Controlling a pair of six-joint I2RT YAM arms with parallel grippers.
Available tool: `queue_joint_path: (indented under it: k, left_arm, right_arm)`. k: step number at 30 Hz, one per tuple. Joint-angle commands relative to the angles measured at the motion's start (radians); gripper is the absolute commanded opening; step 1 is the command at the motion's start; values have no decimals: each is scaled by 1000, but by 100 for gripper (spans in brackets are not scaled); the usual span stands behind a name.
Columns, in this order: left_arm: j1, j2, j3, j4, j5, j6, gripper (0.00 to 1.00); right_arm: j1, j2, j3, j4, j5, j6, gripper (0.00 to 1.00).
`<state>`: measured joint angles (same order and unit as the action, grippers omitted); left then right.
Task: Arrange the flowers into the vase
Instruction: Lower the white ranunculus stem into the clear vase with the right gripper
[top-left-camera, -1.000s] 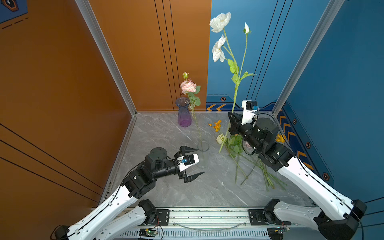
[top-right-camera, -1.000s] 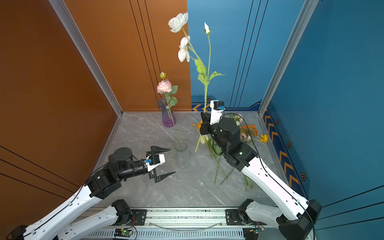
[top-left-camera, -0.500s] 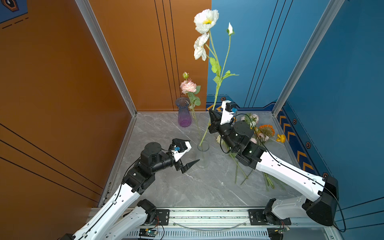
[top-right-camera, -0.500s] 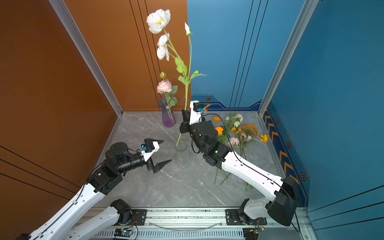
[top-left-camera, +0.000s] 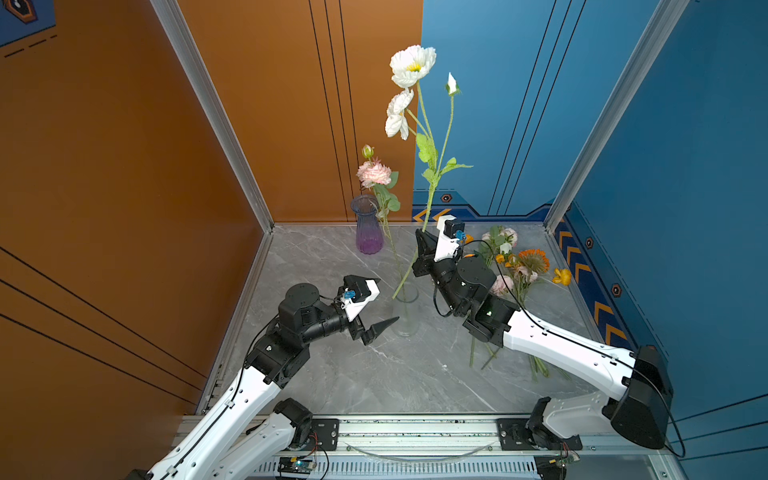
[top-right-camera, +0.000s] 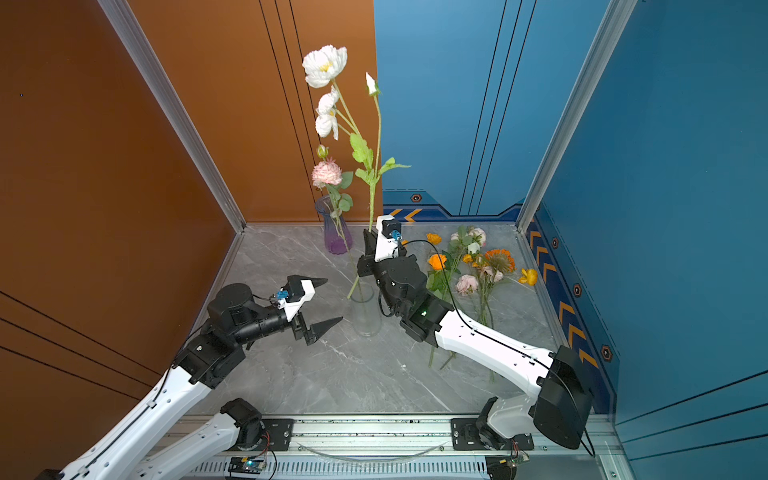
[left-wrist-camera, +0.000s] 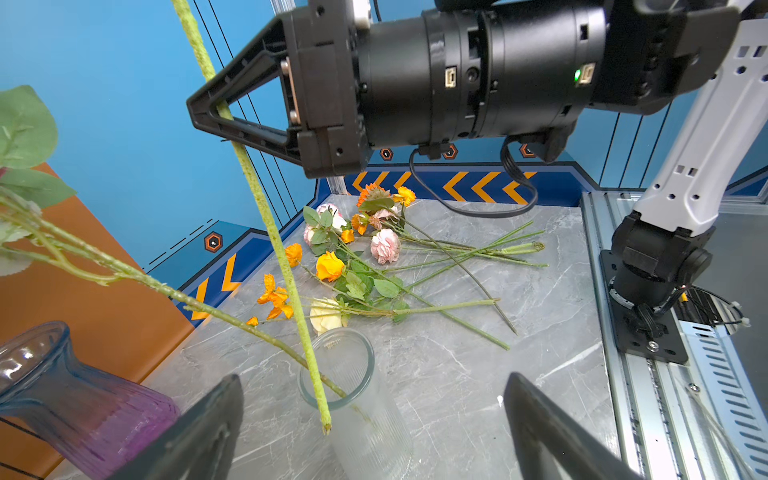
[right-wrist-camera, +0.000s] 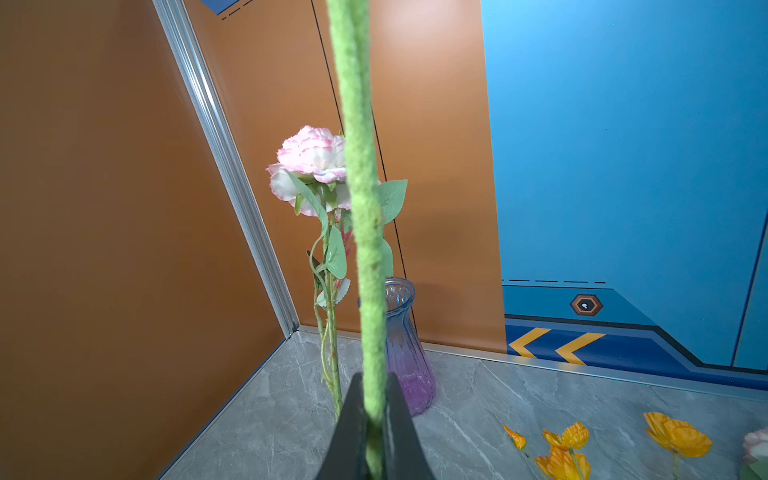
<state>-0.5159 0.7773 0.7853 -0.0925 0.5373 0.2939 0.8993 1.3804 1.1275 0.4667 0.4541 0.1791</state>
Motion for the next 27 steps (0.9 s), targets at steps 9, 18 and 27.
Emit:
queue_joint_path:
  k: [9,18,27]
  left_arm:
    - [14,8,-6,23,47,-18,98]
    - [14,12,-6,23,53,-18,98]
    - [16,20,-5,21,66,-19,98]
  right_arm:
    - [1,-75,14,-1,75,-1,2]
    - [-7,-75,-19,-9,100,0,2]
    - [13,-58,-129,78,104,2,2]
